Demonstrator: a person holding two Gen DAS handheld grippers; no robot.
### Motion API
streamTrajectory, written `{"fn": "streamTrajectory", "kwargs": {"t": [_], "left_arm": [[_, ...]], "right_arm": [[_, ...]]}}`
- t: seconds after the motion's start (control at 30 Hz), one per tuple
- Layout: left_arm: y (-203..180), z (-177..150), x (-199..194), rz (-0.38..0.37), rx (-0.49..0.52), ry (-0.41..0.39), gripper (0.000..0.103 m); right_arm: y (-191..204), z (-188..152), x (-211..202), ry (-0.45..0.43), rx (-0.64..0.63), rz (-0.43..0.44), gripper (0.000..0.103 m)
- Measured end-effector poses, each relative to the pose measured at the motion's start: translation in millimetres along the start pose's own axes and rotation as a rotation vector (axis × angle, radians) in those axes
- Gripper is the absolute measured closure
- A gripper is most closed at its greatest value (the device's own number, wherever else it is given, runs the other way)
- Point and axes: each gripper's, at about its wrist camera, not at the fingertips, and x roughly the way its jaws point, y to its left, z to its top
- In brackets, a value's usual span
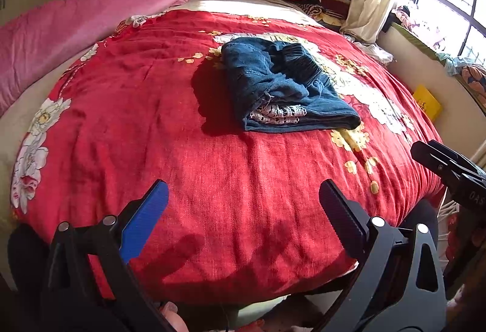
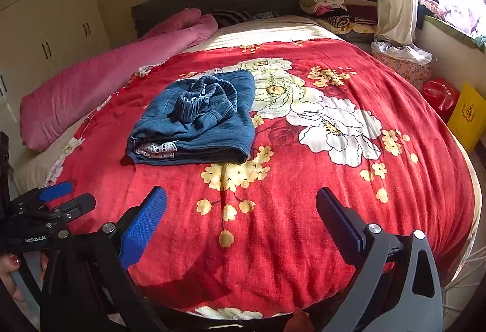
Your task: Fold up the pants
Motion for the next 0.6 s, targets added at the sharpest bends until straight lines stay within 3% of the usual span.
{"fn": "streamTrajectory", "kwargs": {"t": [0.6], "left_arm": [[0.0,1.0,-2.1,0.007,0.001,-0.002,0.01]], "right_arm": [[2.6,1.2,-0.1,0.002,-0.007,-0.005,0.005]]}}
